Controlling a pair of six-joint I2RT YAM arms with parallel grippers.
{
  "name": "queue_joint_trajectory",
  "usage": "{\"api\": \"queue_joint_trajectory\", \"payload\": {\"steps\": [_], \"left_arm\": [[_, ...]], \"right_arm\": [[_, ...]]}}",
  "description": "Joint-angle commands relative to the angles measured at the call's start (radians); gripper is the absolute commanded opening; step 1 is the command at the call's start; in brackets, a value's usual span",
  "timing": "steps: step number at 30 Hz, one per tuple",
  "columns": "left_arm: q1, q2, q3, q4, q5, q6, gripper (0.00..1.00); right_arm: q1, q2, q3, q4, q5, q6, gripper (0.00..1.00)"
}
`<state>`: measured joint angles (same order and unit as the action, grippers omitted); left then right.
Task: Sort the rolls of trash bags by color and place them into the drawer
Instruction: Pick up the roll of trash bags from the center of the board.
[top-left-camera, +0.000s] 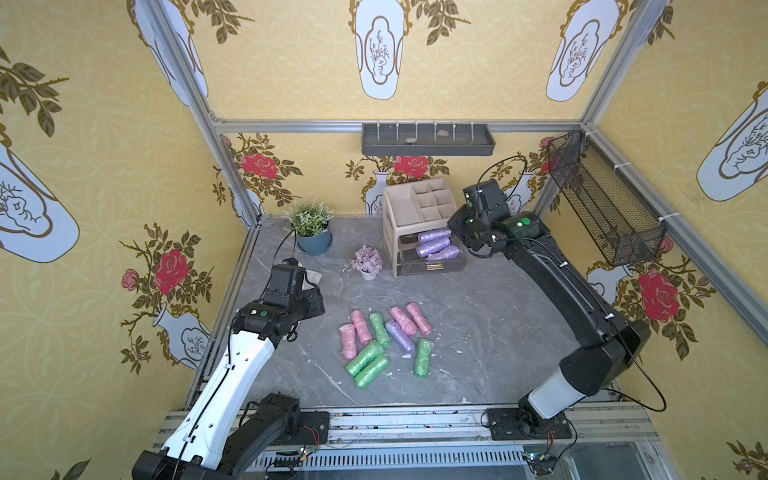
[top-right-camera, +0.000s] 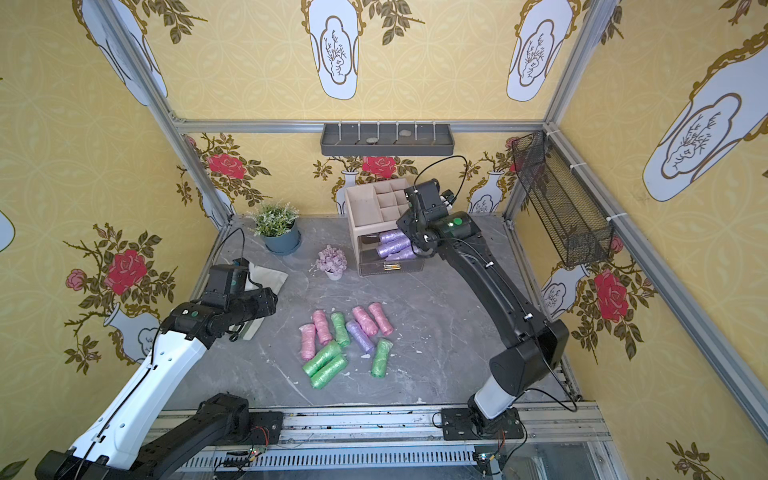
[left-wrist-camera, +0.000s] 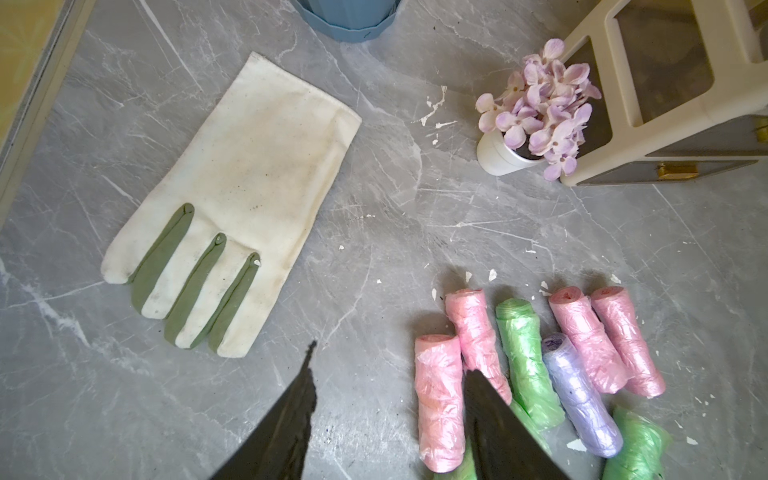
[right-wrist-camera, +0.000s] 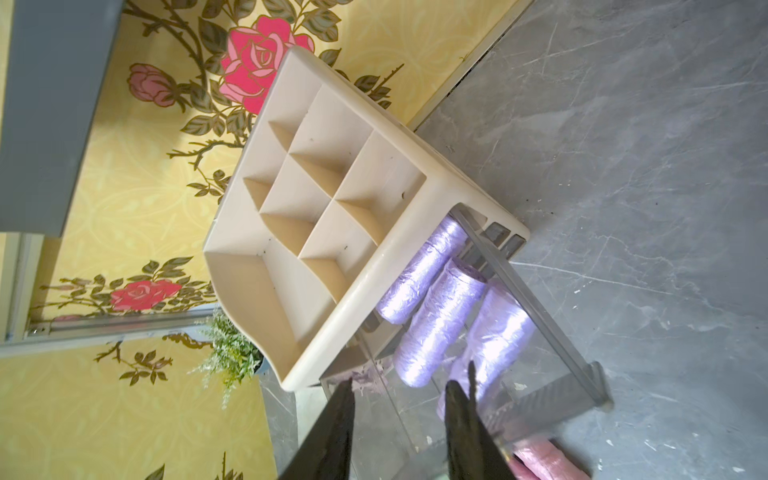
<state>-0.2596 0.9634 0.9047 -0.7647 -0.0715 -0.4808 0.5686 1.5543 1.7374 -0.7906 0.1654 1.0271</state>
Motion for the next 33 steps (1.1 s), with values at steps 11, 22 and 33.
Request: {"api": "queue_joint_trajectory", "payload": {"steps": [11,22,33], "left_arm": [[-0.211,-0.014,0.018,-0.064,-0.099,-0.143,0.53],[-0.687,0.288,0.122,-0.066,-0.183,-0.564,0.51],[-0.86,0.589,0.251,-0.004,-0.226,-0.874,0.48]], "right_arm": [[-0.233,-0.328,-0.306,-0.056,-0.144,-0.129,0.45],[-0.495,-0.472,-0.417,-0.101,-0.261,-0.218,0.46],[-0.621,-0.496,-0.483,-0.094,-0.348,-0.288,0.46]]}}
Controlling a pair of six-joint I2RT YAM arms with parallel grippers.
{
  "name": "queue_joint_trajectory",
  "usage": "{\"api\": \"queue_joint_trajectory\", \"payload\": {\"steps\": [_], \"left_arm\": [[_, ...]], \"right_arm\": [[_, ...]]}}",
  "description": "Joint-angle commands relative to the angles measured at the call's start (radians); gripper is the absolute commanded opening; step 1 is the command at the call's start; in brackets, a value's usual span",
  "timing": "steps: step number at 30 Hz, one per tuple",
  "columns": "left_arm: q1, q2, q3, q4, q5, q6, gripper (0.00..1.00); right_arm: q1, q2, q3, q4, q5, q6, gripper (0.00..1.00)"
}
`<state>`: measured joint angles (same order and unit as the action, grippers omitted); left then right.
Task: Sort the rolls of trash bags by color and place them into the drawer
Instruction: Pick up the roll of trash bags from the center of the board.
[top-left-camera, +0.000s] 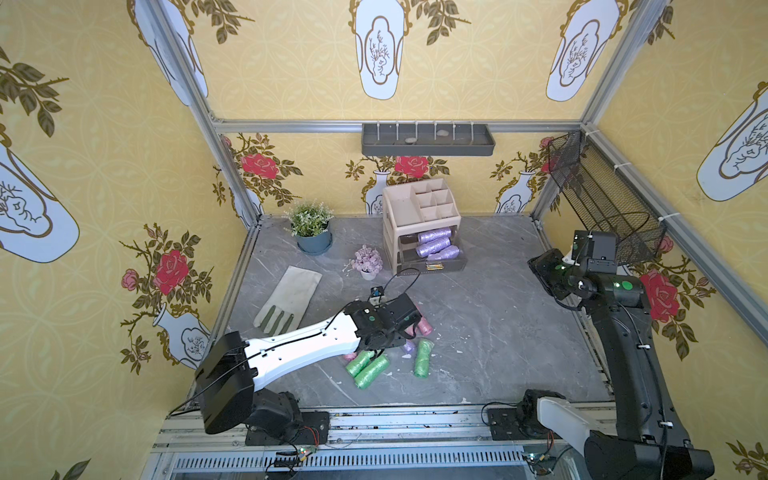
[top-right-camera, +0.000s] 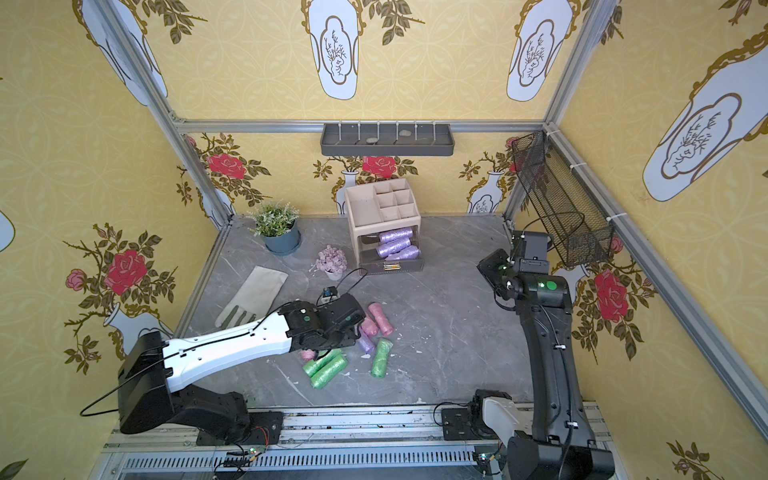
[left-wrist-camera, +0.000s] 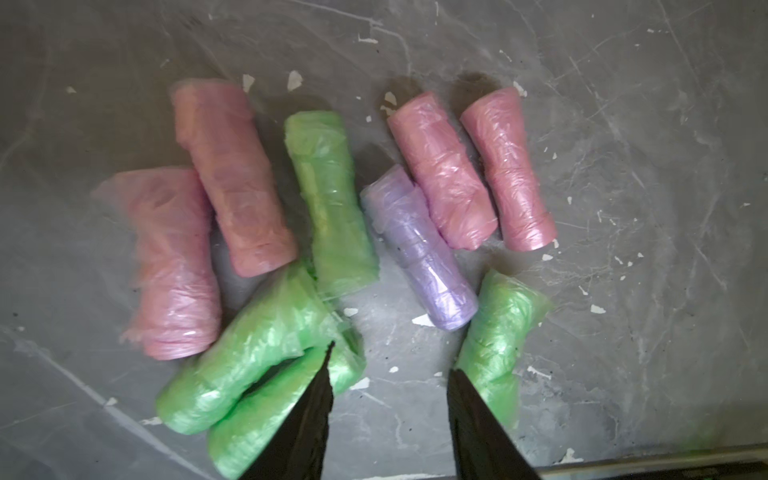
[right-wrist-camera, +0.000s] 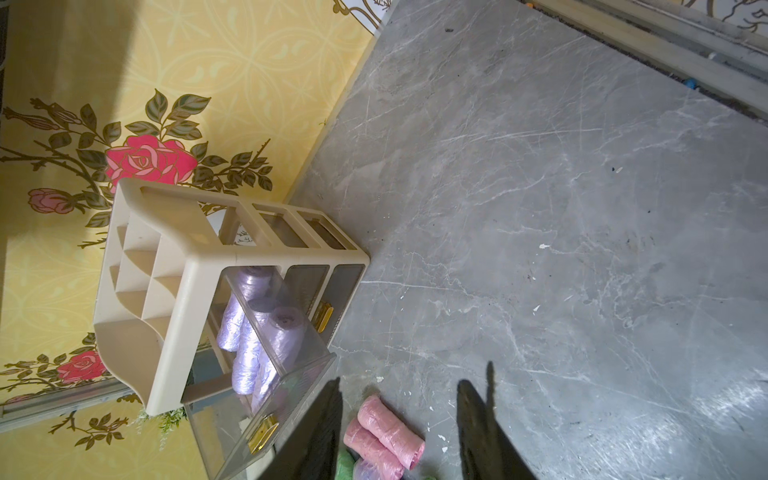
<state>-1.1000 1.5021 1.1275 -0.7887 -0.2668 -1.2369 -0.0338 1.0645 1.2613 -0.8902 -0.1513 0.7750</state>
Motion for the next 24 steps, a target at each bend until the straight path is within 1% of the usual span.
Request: {"api": "queue_joint_trajectory", "payload": {"steps": [1,5,8,13,24], "left_arm": [[-0.023,0.073,0.036,0.029,-0.021,-0.141,0.48],[-0.036,0.135,0.009,0.105,0.02,-0.234,0.47],[-0.039,0.152,-0.023,0.16,0.02,-0.276,0.46],[-0.04,0.168,-0.041,0.216,-0.011,-0.306,0.46],[-0.069,0.286,0.007,0.238,-0.001,-0.319,0.47]], "right_arm": [[-0.028,-0.006,-0.013,0.007,-0.039,-0.04,0.46],[-0.066,-0.005,-0.024,0.008,-0.075,-0.064,0.46],[-0.089,-0.005,-0.028,0.006,-0.089,-0.081,0.46],[-0.118,0.001,-0.034,0.008,-0.115,-0.103,0.47],[-0.147,0.02,-0.042,0.02,-0.146,-0.127,0.47]]}}
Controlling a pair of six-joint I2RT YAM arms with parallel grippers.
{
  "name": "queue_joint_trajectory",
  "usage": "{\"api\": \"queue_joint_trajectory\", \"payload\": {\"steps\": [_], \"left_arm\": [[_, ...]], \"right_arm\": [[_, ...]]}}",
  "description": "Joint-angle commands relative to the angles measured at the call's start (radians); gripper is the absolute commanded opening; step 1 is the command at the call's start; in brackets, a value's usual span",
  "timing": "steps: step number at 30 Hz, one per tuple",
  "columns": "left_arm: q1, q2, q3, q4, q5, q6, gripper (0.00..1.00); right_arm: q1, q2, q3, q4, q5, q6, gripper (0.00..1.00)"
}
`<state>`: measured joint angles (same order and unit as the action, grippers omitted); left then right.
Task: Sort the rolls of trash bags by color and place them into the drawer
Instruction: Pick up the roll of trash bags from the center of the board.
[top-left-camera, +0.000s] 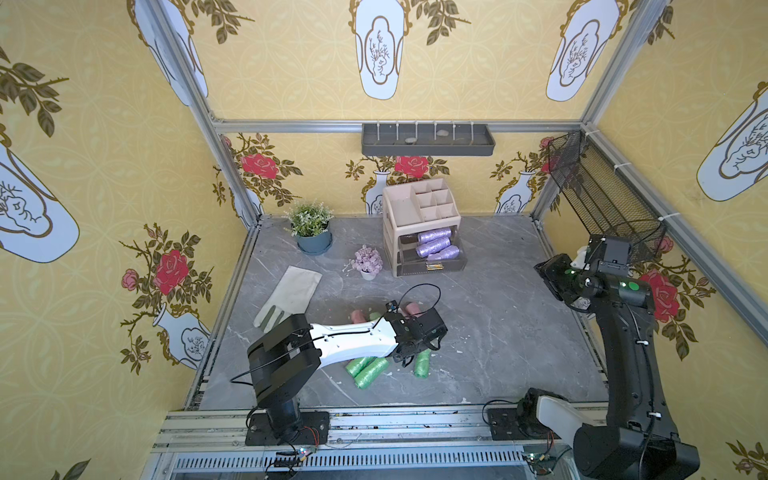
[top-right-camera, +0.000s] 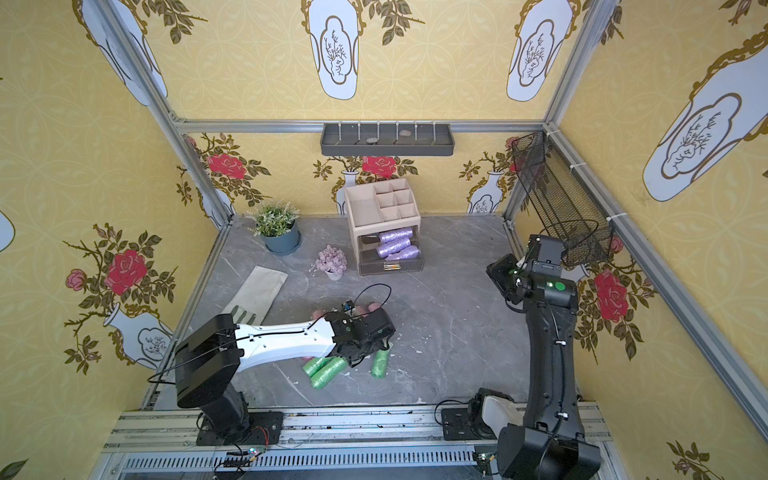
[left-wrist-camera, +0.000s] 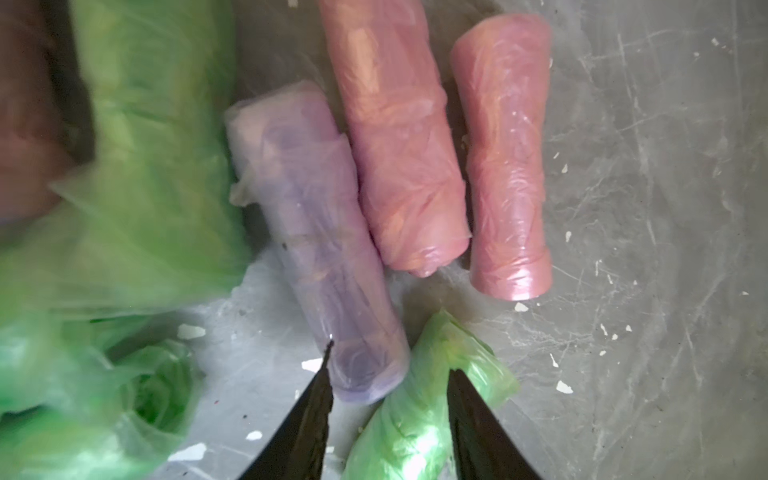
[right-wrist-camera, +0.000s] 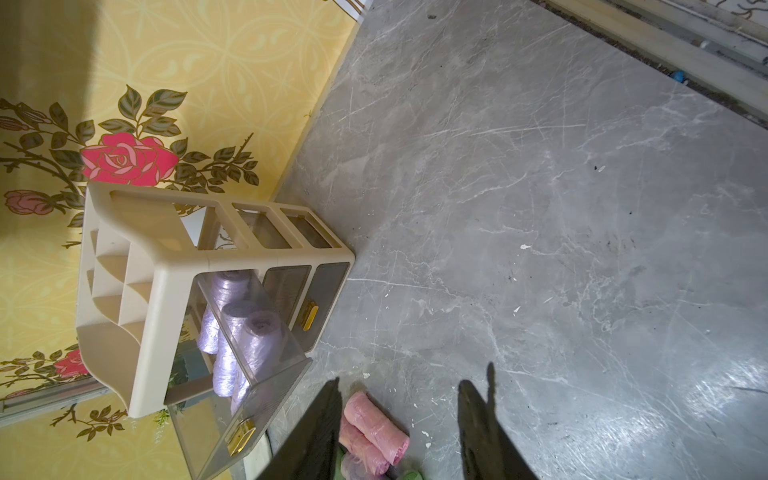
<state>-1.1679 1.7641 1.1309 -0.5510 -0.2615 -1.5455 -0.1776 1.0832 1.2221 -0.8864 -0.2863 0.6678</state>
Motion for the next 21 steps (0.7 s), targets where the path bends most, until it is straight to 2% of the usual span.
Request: {"api": "queue_joint_trajectory", "payload": {"steps": [1,10,21], "left_arm": [[-0.001,0.031,0.004,-0.001,-0.005,-0.01,0.47],[-0.003,0.061,0.004,-0.013,-0.012,-0.013,0.47],[-0.004,0.072,-0.007,-0.017,-0.007,-0.012,0.37]], "right_arm": [[-0.004,0.001,-0.005,0.016,-0.013,-0.021,0.47],[-0.026,0.001,-0.036,0.031,-0.042,-0.025,0.47],[-0.042,0.001,-0.052,0.038,-0.056,-0.029,0.46]]}}
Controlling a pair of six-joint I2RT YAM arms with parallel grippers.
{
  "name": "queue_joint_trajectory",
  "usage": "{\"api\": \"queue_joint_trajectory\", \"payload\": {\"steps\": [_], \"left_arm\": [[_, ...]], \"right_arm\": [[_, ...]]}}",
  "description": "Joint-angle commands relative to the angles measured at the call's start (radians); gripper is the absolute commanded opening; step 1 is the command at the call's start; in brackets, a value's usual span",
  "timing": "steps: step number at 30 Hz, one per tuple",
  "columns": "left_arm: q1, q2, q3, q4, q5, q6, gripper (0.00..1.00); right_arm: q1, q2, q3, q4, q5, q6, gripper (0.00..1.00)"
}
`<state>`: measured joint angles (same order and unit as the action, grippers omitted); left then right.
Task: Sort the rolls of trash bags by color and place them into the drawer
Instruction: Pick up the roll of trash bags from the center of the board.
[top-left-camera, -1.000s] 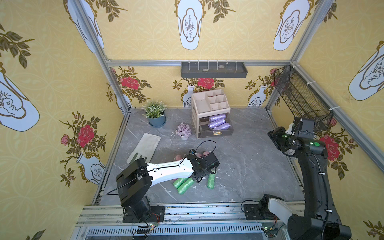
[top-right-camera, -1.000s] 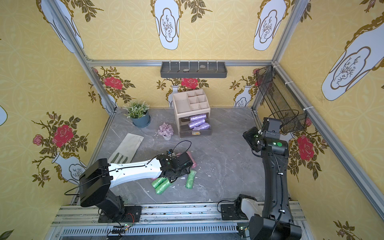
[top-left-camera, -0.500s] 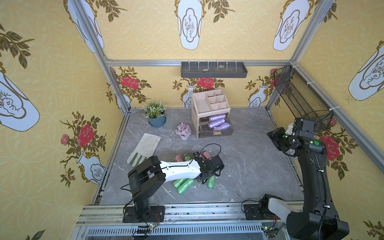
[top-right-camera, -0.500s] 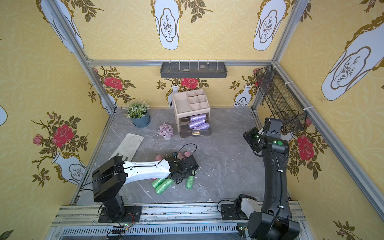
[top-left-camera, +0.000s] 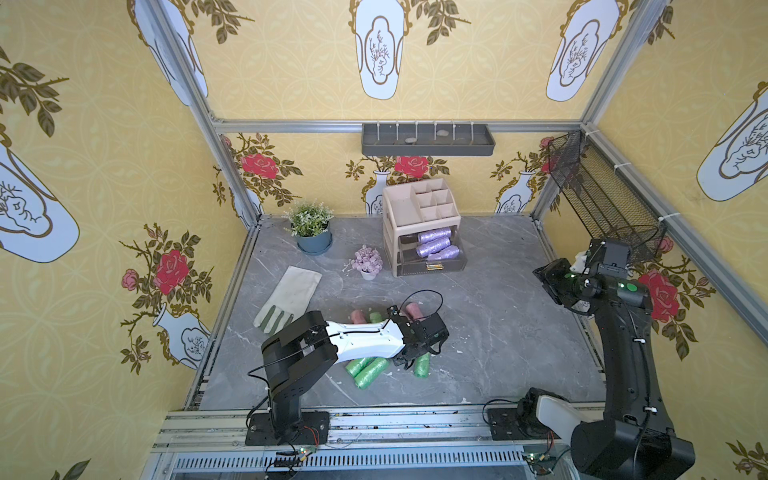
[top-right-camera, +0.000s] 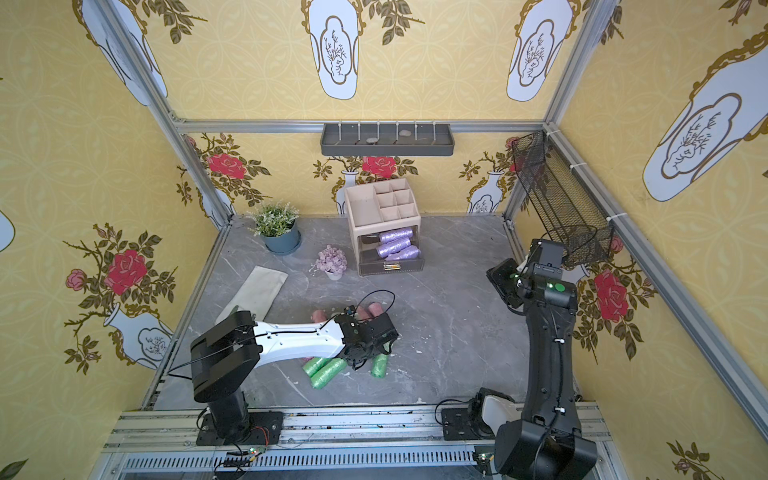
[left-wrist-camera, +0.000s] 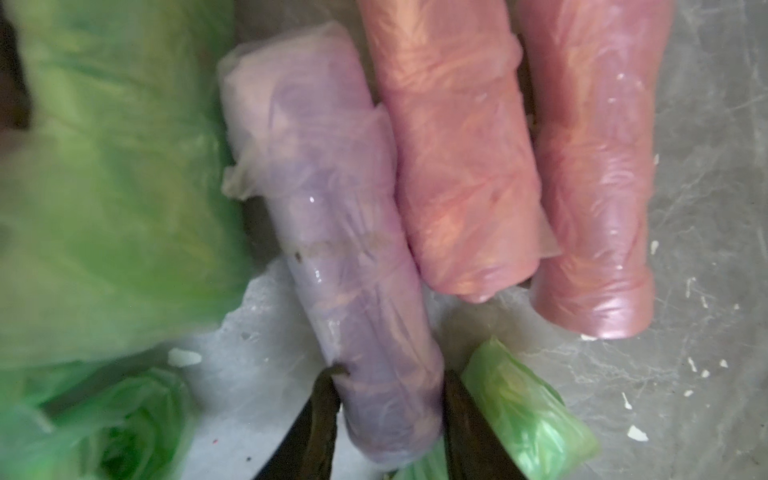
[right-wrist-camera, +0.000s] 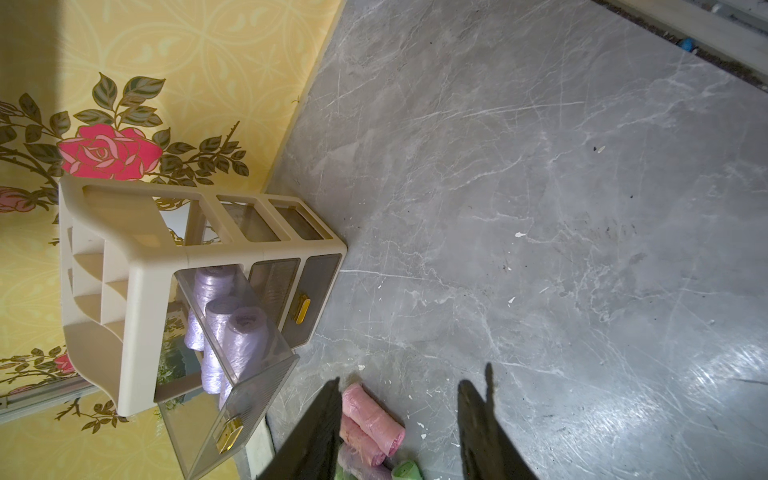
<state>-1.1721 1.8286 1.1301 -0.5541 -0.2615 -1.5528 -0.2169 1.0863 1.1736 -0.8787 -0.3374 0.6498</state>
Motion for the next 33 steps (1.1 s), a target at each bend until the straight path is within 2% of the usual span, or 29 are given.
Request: {"api": "queue_joint_trajectory", "payload": {"steps": [1,5,9,13,21,22,27,33], "left_arm": [[0.0,0.007,-0.006,-0.013,-0.006,-0.004,0.37],[-0.002,-0.004,-0.01,-0.013,-0.005,-0.001,0.29],[-0.003,-0.005,-0.015,-0.008,0.002,-0.001,0.16],[-0.01,-0.014,-0.015,-0.006,0.009,0.002,0.1],[-0.051,-0.097,-0.004,-0.084,-0.039,0.02,0.02],[-0.059,-0.117,-0.001,-0.103,-0.055,0.025,0.0],[-0.117,-0.237,0.04,-0.245,-0.176,0.061,0.0],[-0.136,-0.394,0.136,-0.398,-0.171,0.233,0.0]], "right_arm": [[-0.003,-0.003,-0.004,0.031,-0.006,-0.01,0.46],[-0.006,-0.003,-0.006,0.032,-0.009,-0.011,0.46],[-0.008,-0.003,-0.007,0.034,-0.013,-0.011,0.46],[-0.009,-0.003,-0.011,0.034,-0.017,-0.007,0.46],[-0.009,-0.019,-0.012,0.032,-0.026,0.007,0.46],[-0.009,-0.023,-0.012,0.033,-0.028,0.009,0.46],[-0.009,-0.039,-0.014,0.031,-0.035,0.028,0.45],[-0.009,-0.044,-0.002,0.018,-0.055,0.049,0.45]]}}
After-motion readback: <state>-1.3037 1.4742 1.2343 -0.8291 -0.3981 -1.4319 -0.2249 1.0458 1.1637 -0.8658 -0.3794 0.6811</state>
